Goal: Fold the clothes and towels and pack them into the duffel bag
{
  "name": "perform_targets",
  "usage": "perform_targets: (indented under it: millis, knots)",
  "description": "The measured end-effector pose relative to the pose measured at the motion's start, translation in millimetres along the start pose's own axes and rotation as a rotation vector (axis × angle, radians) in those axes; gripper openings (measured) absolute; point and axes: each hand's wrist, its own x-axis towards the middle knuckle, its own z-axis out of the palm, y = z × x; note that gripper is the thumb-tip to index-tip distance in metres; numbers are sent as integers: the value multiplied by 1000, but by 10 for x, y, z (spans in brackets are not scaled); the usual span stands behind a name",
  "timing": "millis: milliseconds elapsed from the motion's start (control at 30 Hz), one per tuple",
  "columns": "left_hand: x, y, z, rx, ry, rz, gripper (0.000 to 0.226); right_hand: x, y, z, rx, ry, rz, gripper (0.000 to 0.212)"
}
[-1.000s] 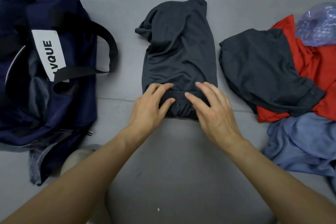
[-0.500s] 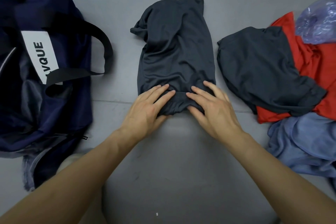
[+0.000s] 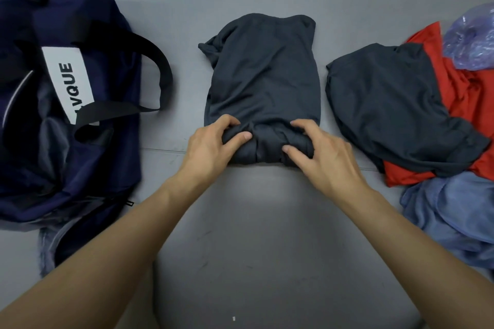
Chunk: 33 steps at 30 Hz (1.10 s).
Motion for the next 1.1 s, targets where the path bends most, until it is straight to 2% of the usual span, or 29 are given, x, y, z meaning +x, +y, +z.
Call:
perform_targets:
  millis: [200, 333, 400, 500, 567, 600, 700, 767, 833, 900, 1000, 1100]
  knots:
    - [4, -51, 87, 109, 101, 32, 31, 112, -39, 111, -123, 73, 60, 55]
    - [53, -23, 86, 272, 134, 77, 37, 68, 10, 206, -279, 242, -265, 36]
    - [40, -31, 79, 359, 193, 166, 36, 28, 60, 205, -297, 273, -413, 30]
    - [25, -12, 93, 449, 302, 413, 25, -79, 150, 191, -293, 123, -465, 52]
    - [18, 10, 137, 448, 311, 594, 20, -135, 237, 209, -339, -13, -382, 73]
    - [3, 7, 163, 429, 260, 647, 22, -138, 274, 221, -354, -52, -331, 81]
    - [-35, -85, 222, 403, 2, 583, 60, -68, 300, 233, -340, -71, -239, 88]
    - [-27, -169, 220, 450, -85, 548, 74, 3, 271, 221, -313, -60, -209, 85]
    - [4, -210, 185, 462, -72, 532, 70, 58, 230, 195, -254, -37, -186, 77]
    - [39, -192, 106, 376, -30, 485, 64, 94, 186, 121, -169, -24, -141, 63]
    - [77, -66, -67, 226, -19, 308, 51, 159, 137, -39, -53, -40, -50, 51]
    - [143, -1, -204, 48, -114, 115, 40, 192, 106, -165, 6, -81, 7, 45]
